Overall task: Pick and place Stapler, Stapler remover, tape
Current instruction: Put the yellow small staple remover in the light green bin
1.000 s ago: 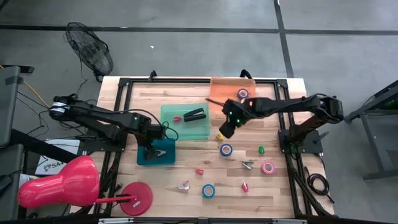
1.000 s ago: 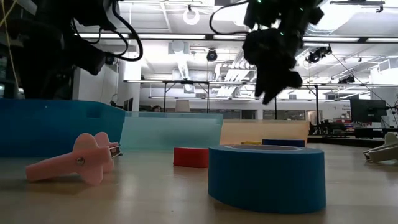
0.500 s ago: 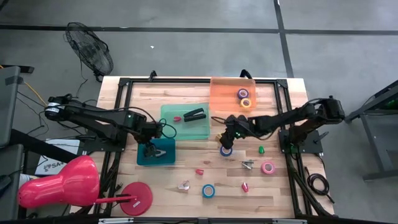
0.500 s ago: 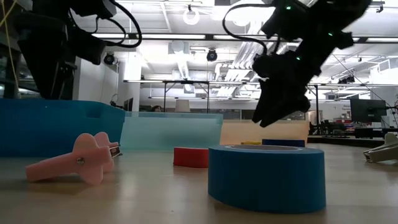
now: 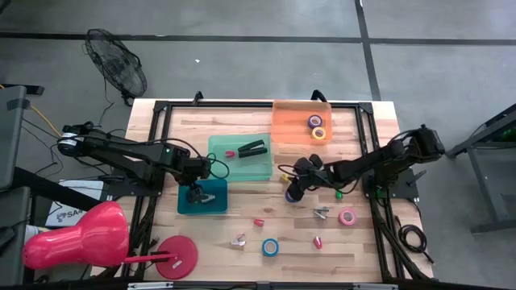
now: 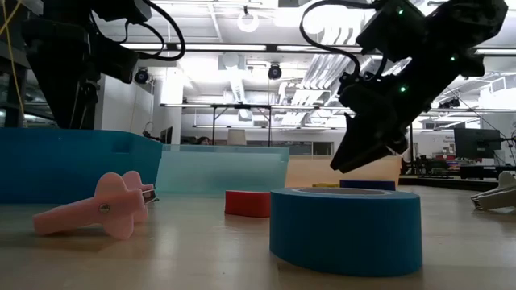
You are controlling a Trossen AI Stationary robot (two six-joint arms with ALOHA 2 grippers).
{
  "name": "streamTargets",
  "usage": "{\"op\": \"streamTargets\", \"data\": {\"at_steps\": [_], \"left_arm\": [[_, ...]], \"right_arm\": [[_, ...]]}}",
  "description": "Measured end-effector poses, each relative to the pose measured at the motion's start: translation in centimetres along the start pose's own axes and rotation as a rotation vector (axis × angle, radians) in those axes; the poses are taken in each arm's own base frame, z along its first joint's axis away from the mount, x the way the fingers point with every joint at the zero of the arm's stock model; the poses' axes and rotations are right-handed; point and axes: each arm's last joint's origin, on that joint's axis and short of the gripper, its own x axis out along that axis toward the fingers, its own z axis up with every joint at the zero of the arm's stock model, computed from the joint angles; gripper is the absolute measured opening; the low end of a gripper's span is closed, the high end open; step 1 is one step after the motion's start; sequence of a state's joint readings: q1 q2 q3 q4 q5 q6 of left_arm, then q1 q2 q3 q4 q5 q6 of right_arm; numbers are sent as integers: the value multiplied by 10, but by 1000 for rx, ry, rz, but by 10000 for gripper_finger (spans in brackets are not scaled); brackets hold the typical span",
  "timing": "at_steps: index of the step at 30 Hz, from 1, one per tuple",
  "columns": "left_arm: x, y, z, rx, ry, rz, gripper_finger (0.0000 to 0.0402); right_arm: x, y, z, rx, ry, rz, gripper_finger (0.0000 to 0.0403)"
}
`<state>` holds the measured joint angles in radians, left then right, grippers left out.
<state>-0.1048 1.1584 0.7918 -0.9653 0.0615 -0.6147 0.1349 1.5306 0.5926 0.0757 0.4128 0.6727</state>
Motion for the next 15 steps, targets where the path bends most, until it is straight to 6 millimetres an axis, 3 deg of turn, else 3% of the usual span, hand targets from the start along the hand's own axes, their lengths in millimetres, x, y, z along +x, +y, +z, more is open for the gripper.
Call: {"op": "streamTargets", "data": {"at_steps": [15], "left_arm": [[0, 1, 0, 0, -11, 16, 289]], "right_arm": [[33, 7, -16, -16, 17, 47, 169]]}}
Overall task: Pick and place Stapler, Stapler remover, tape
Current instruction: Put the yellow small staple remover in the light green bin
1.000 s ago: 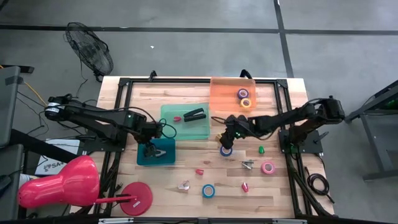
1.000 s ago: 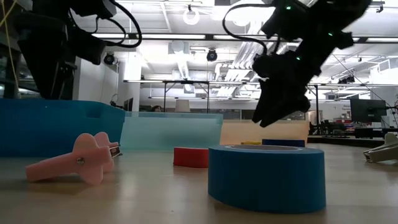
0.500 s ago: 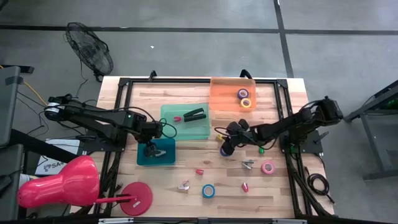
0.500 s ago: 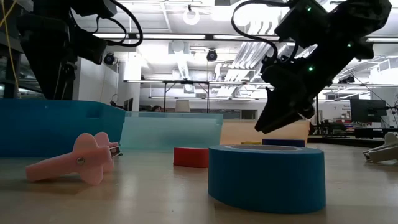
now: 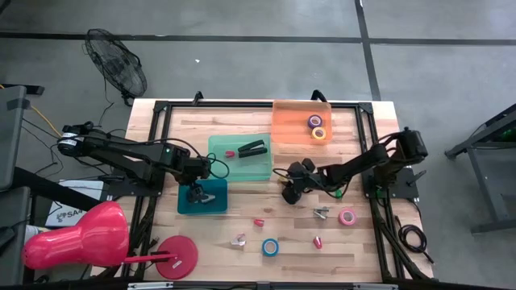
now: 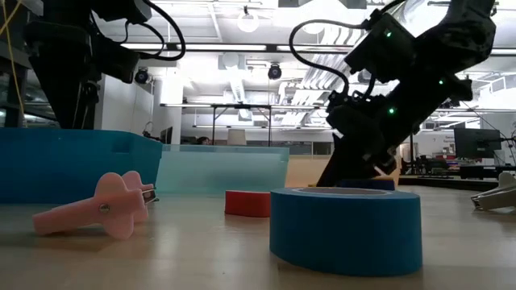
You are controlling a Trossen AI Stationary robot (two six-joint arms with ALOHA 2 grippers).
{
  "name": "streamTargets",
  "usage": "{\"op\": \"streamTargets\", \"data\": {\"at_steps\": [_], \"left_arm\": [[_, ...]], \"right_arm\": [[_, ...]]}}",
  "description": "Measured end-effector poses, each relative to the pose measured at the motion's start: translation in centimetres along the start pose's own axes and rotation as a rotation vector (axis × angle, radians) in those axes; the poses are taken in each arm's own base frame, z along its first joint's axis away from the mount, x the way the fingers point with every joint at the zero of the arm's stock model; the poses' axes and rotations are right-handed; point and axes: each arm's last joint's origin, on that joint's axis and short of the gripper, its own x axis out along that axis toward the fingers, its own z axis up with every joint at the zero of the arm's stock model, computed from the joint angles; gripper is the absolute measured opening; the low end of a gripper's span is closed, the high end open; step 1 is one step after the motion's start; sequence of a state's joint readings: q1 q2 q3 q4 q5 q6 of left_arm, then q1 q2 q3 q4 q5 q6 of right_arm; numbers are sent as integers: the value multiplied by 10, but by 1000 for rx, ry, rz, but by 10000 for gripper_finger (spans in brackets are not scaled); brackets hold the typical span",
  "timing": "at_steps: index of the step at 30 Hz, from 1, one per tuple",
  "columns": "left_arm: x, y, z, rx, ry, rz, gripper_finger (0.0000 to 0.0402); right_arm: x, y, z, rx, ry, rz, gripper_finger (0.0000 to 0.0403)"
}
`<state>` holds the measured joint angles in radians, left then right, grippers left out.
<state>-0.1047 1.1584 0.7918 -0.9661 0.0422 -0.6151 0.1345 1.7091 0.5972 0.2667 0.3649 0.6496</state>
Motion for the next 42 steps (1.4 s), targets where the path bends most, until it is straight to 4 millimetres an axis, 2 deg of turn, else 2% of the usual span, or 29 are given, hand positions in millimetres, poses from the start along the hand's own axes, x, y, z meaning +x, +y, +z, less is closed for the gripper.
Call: {"op": "streamTargets", "data": {"at_steps": [12, 24, 30, 42], "left_arm": [[0, 0, 0, 0, -1, 1, 289], [0, 0, 0, 2, -5, 7, 289], [0, 0, 0, 3, -5, 8, 288], [0, 0, 1, 9, -12, 3, 288]], "right_arm": [[4, 0, -3, -130, 16, 6, 160], [2, 2, -2, -129, 30, 71, 44], [-10, 4, 6, -114, 14, 114, 44], [-42, 0, 44, -30, -155, 167, 46]]}}
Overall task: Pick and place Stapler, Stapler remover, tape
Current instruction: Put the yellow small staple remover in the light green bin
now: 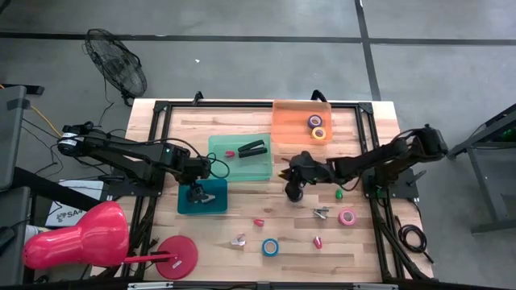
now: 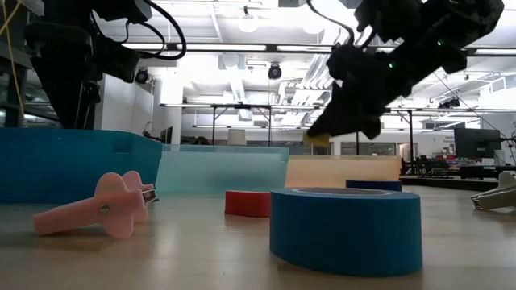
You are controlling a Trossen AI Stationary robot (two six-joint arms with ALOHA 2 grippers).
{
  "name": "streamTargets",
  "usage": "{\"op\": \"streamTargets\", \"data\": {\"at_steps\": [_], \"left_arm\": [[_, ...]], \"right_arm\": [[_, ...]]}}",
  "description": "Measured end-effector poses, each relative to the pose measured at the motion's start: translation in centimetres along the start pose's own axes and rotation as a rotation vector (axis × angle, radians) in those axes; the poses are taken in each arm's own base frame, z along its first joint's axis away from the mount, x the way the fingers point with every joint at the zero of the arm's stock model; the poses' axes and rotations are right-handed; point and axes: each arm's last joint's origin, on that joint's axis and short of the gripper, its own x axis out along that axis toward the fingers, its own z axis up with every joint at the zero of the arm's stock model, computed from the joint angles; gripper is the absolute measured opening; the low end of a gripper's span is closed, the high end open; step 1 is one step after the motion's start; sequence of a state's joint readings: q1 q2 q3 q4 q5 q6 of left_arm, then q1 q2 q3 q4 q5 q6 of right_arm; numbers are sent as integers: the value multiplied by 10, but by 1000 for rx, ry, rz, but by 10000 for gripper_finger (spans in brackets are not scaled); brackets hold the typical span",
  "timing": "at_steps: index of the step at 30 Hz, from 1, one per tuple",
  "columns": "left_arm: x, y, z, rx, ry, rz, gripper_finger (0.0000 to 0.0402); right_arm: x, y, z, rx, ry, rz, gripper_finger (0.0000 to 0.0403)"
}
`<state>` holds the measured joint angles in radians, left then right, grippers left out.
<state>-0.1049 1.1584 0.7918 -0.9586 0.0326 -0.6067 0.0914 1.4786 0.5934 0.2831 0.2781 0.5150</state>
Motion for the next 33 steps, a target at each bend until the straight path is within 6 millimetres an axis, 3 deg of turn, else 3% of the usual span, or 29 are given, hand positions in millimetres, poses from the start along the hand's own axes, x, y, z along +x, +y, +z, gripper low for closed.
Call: {"op": "streamTargets", "data": {"at_steps": [13, 25, 33], "left_arm": [[0, -1, 2, 1, -19, -14, 288], [0, -1, 2, 1, -20, -15, 288], [0, -1, 2, 1, -20, -15, 288]], "right_arm": [[5, -1, 43, -80, -153, 46, 47], [44, 11, 101, -208, -102, 70, 48], [73, 15, 127, -308, 25, 83, 48]]}}
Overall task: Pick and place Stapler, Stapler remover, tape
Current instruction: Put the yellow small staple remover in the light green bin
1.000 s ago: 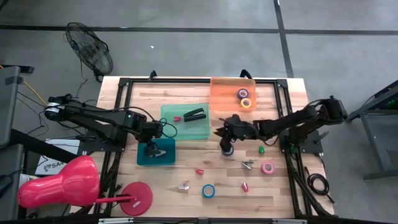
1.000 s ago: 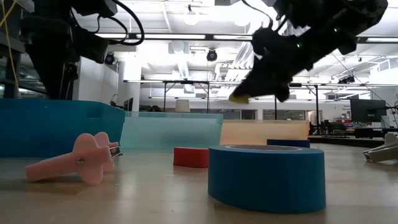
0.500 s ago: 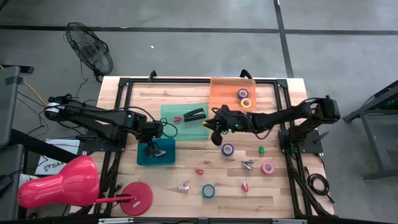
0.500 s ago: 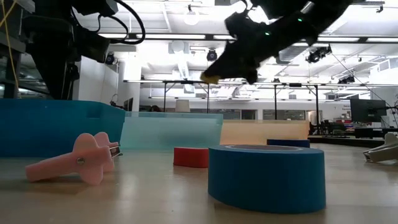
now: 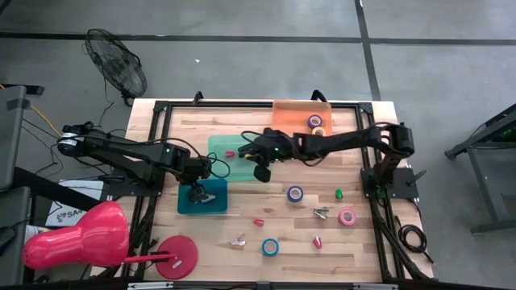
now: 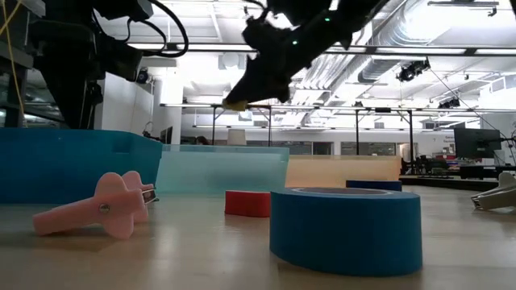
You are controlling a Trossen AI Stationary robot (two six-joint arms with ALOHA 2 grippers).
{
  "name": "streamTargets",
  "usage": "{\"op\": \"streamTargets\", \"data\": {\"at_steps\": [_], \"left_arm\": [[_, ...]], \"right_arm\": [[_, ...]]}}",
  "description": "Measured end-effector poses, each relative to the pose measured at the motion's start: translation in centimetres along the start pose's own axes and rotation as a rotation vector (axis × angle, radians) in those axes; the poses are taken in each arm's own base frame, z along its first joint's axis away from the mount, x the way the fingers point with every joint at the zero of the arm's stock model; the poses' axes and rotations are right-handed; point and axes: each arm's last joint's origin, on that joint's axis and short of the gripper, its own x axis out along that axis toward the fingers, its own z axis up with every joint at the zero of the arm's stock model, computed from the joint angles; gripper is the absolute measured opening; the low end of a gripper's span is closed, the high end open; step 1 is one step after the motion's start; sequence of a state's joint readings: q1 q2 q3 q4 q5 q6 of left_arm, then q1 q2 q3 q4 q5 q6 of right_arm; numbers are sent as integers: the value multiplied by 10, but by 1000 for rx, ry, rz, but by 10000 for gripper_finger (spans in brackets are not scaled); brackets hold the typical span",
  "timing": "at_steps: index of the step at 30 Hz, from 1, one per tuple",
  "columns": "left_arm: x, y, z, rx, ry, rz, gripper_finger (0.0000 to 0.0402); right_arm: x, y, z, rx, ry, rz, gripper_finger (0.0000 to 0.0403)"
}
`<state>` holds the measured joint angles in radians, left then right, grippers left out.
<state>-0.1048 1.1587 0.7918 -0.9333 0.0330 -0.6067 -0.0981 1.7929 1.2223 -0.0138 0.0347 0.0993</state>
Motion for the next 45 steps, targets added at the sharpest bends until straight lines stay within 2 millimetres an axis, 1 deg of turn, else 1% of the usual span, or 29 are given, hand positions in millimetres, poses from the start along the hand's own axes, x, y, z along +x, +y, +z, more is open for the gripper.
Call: {"op": "streamTargets", "data": {"at_steps": [3, 7, 14, 20, 32, 40, 45], "left_arm": [[0, 0, 0, 0, 0, 0, 288], [0, 0, 0, 0, 0, 0, 288], [0, 0, 0, 0, 0, 0, 288], [0, 0, 0, 0, 0, 0, 288], [0, 0, 0, 0, -4, -3, 288], [0, 0, 0, 0, -4, -3, 288], [0, 0, 1, 0, -10, 7, 288]], "right_arm": [[14, -3, 2, -26, 61, 26, 48], [32, -8, -3, -21, 140, 41, 48], [56, -12, -24, -10, 237, 66, 48], [70, -13, -41, -38, 302, 74, 48], [72, -20, -44, -97, 316, 47, 54], [72, -22, -45, -120, 323, 48, 96], [72, -22, -45, -152, 322, 54, 116]]}}
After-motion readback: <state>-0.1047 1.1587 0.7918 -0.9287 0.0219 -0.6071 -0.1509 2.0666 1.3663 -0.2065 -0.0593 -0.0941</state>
